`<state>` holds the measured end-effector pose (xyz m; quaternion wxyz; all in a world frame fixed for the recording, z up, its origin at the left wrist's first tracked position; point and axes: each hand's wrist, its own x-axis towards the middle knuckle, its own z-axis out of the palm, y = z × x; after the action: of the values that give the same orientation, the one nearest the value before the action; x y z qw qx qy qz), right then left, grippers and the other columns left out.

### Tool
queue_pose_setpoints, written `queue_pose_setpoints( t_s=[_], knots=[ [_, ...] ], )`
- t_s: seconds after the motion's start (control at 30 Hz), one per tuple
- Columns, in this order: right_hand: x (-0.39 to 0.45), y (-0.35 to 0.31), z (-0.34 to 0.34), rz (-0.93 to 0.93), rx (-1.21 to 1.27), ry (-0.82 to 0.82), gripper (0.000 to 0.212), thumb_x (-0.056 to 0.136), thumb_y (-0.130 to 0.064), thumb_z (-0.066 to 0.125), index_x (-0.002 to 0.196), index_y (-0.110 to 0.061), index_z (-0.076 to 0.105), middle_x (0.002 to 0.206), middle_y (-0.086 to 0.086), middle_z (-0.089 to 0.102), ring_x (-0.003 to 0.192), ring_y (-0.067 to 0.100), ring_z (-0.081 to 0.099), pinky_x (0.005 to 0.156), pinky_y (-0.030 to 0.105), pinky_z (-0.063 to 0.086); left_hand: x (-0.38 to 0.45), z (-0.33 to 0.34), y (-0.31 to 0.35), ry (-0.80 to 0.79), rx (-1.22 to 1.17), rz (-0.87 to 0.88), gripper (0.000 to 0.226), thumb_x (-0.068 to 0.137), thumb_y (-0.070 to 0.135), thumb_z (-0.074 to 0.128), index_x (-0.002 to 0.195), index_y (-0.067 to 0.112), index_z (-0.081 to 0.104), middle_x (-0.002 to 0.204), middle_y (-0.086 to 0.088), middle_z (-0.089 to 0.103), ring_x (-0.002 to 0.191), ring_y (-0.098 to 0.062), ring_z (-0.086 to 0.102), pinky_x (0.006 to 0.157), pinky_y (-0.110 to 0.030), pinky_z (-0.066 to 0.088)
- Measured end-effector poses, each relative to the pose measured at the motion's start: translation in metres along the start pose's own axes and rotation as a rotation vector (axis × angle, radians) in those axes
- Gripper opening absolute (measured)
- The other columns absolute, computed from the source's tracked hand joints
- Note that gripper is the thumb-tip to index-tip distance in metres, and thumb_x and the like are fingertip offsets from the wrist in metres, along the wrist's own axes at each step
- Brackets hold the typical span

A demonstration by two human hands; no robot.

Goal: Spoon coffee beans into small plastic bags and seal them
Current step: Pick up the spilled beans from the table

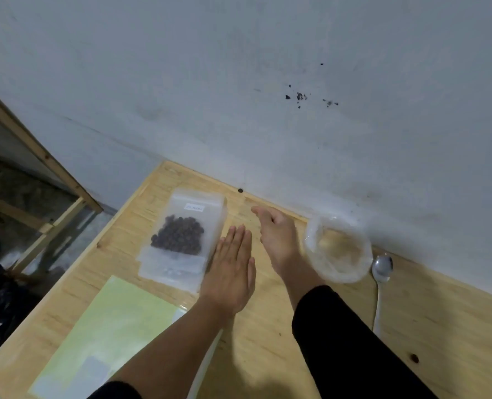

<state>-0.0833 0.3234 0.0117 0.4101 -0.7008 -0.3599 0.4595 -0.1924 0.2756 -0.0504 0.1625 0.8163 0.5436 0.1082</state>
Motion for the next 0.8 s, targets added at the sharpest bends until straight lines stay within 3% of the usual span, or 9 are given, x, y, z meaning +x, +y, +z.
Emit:
queue_pose_setpoints(
  t_s=[0.07, 0.13, 0.23, 0.3, 0.43, 0.6, 0.8],
  knots=[
    [0.015, 0.002, 0.003, -0.136, -0.266, -0.024, 0.029, 0.096, -0.026, 0.044, 0.113, -0.022, 0.067, 0.115, -0.010, 0.067, 0.108, 0.004, 0.057, 0.087, 0.009, 0.034, 0.000, 0.002, -0.001, 0.027, 0.010, -0.005, 0.060, 0.096, 0.034, 0.010, 0.149, 0.007, 0.015, 0.157, -0.007, 0.011, 0.146, -0.019, 0.003, 0.120, -0.039, 0.010],
    [0.030, 0.003, 0.007, -0.247, -0.472, -0.049, 0.031, 0.097, -0.026, 0.041, 0.120, -0.025, 0.062, 0.118, -0.007, 0.066, 0.110, 0.009, 0.058, 0.081, 0.006, 0.031, 0.001, 0.002, -0.001, 0.052, 0.010, -0.005, 0.057, 0.097, 0.031, 0.017, 0.147, 0.005, 0.023, 0.155, -0.009, 0.019, 0.145, -0.021, 0.011, 0.116, -0.039, 0.015],
    [0.053, 0.006, 0.010, -0.384, -0.650, -0.080, 0.035, 0.098, -0.026, 0.037, 0.127, -0.033, 0.055, 0.117, -0.001, 0.067, 0.108, 0.019, 0.061, 0.097, 0.025, 0.043, 0.002, 0.003, -0.002, 0.062, 0.011, 0.004, 0.056, 0.097, 0.030, 0.019, 0.147, 0.006, 0.023, 0.156, -0.008, 0.017, 0.145, -0.019, 0.009, 0.115, -0.037, 0.012],
    [0.068, 0.009, 0.011, -0.437, -0.743, -0.127, 0.037, 0.098, -0.025, 0.035, 0.130, -0.036, 0.050, 0.116, 0.004, 0.067, 0.105, 0.026, 0.062, 0.095, 0.038, 0.048, 0.002, 0.003, -0.002, 0.071, 0.020, -0.001, 0.055, 0.097, 0.030, 0.021, 0.147, 0.006, 0.025, 0.155, -0.008, 0.020, 0.145, -0.018, 0.010, 0.116, -0.037, 0.013],
    [0.088, 0.007, 0.007, -0.449, -0.876, -0.253, 0.040, 0.098, -0.024, 0.035, 0.133, -0.042, 0.044, 0.119, 0.007, 0.065, 0.100, 0.028, 0.064, 0.087, 0.039, 0.053, 0.003, 0.001, -0.002, 0.061, 0.014, 0.000, 0.056, 0.097, 0.031, 0.019, 0.147, 0.007, 0.023, 0.156, -0.007, 0.019, 0.146, -0.017, 0.008, 0.116, -0.037, 0.013],
    [0.087, 0.003, 0.004, -0.390, -0.786, -0.264, 0.034, 0.096, -0.027, 0.042, 0.127, -0.032, 0.055, 0.126, 0.000, 0.062, 0.111, 0.020, 0.059, 0.097, 0.034, 0.047, 0.001, 0.000, -0.001, 0.063, 0.023, 0.002, 0.056, 0.097, 0.030, 0.020, 0.148, 0.007, 0.021, 0.156, -0.007, 0.017, 0.146, -0.016, 0.005, 0.118, -0.035, 0.008],
    [0.076, 0.005, -0.009, -0.303, -0.595, -0.149, 0.024, 0.091, -0.024, 0.056, 0.110, -0.024, 0.069, 0.111, -0.004, 0.070, 0.096, 0.014, 0.065, 0.089, 0.029, 0.051, 0.003, 0.001, -0.001, 0.066, 0.014, -0.005, 0.056, 0.097, 0.031, 0.021, 0.148, 0.008, 0.021, 0.156, -0.006, 0.017, 0.146, -0.014, 0.004, 0.118, -0.033, 0.007]
  ],
)
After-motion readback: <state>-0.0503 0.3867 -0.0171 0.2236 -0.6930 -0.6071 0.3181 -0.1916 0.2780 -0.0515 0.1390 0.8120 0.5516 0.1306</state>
